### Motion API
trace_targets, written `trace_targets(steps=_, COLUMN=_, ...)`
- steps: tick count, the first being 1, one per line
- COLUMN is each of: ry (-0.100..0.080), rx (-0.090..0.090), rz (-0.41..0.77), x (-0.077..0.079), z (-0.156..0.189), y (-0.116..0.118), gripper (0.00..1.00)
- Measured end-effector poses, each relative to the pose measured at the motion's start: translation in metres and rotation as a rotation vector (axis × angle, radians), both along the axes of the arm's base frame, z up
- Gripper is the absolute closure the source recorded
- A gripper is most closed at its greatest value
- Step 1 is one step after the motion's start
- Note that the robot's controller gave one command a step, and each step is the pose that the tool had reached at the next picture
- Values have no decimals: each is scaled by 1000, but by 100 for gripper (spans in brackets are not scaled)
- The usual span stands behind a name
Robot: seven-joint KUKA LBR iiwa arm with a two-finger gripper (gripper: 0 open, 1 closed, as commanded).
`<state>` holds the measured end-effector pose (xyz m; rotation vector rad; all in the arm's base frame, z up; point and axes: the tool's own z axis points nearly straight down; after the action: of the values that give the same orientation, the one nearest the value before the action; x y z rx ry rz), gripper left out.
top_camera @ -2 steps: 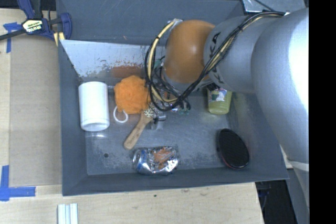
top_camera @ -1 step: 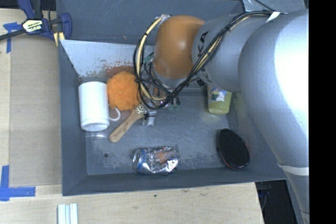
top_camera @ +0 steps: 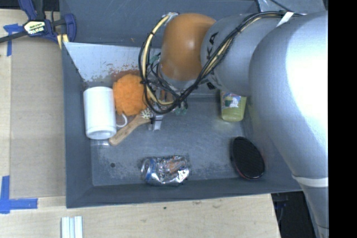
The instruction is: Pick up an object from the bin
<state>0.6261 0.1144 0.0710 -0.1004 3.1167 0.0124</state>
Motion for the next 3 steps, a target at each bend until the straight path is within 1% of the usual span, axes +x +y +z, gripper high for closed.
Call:
trace_targets(steps=1, ry=7, rx=6, rz=-291, x=-3, z=0, y=15, gripper=0)
trace_targets(steps=2, ry=1, rx=9, rz=-443, x=-21, z=1, y=35, gripper=0)
trace_targets(steps=3, ry=-9, rx=12, rz=-469, x=-32, z=2, y=35, gripper=0)
